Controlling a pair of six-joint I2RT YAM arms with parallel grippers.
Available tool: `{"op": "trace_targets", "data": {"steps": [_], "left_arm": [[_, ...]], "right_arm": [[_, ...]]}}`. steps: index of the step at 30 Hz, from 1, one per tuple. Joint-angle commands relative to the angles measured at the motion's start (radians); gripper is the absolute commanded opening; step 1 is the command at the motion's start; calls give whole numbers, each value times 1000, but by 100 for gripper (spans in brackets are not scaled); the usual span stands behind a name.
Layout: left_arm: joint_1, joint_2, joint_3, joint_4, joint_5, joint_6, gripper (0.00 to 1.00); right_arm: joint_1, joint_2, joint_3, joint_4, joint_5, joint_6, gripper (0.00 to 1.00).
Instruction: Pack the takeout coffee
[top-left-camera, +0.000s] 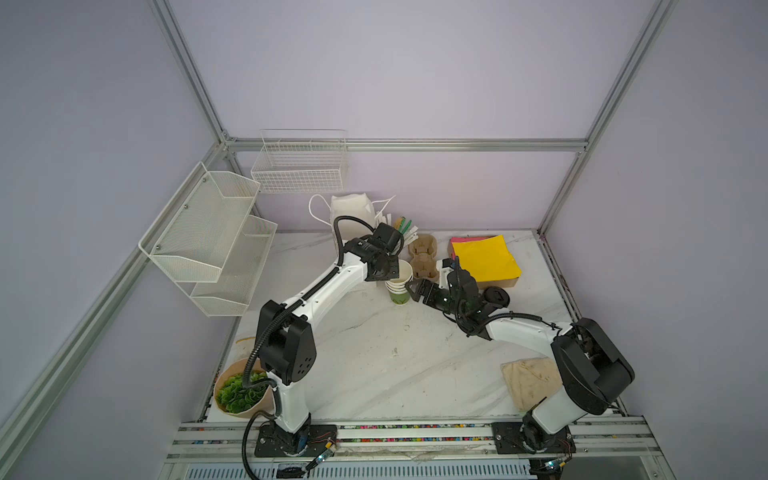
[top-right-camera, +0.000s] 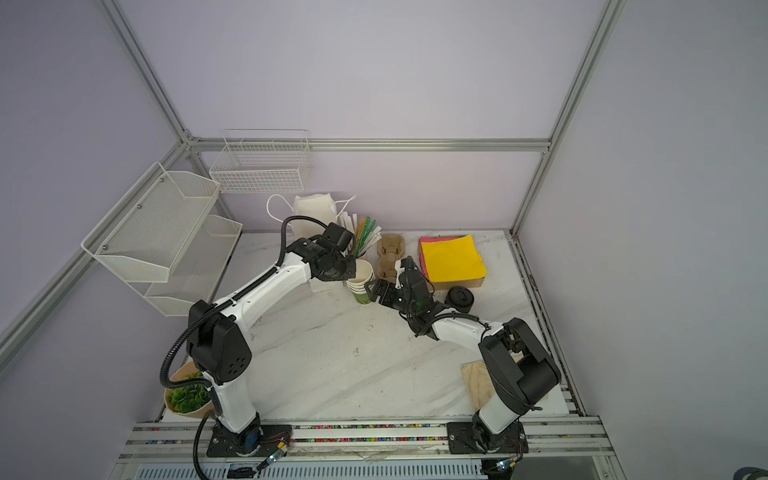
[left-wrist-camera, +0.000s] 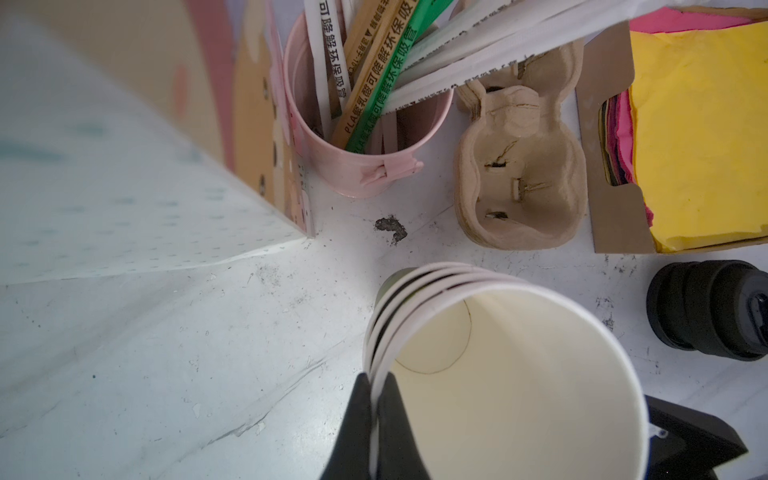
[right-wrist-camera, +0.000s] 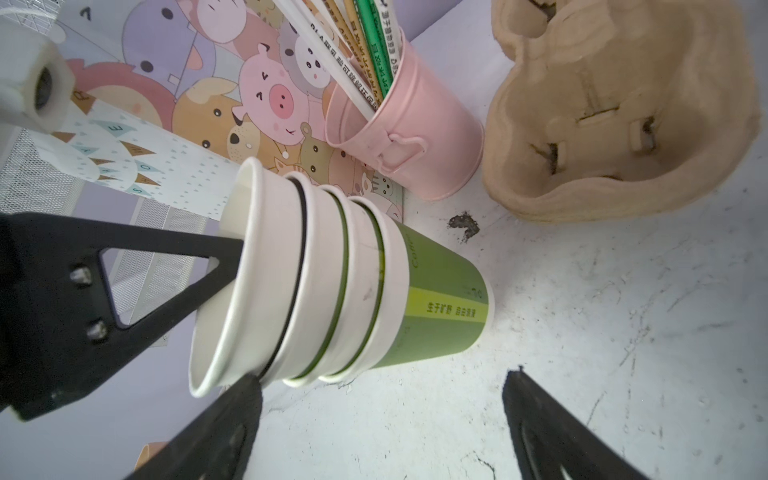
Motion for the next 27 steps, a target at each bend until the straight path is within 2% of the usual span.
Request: {"op": "trace_targets", "data": {"steps": [1, 11, 27], "left_arm": [[1, -23, 93, 15, 19, -17, 0], [9, -34, 93, 13, 26, -22, 0], [20, -54, 98, 12, 44, -44, 0]], "right_arm": [[5, 23, -15, 50, 12, 8, 94], [5, 77, -21, 78, 12, 16, 94], [4, 85, -10, 41, 52, 34, 94]]}}
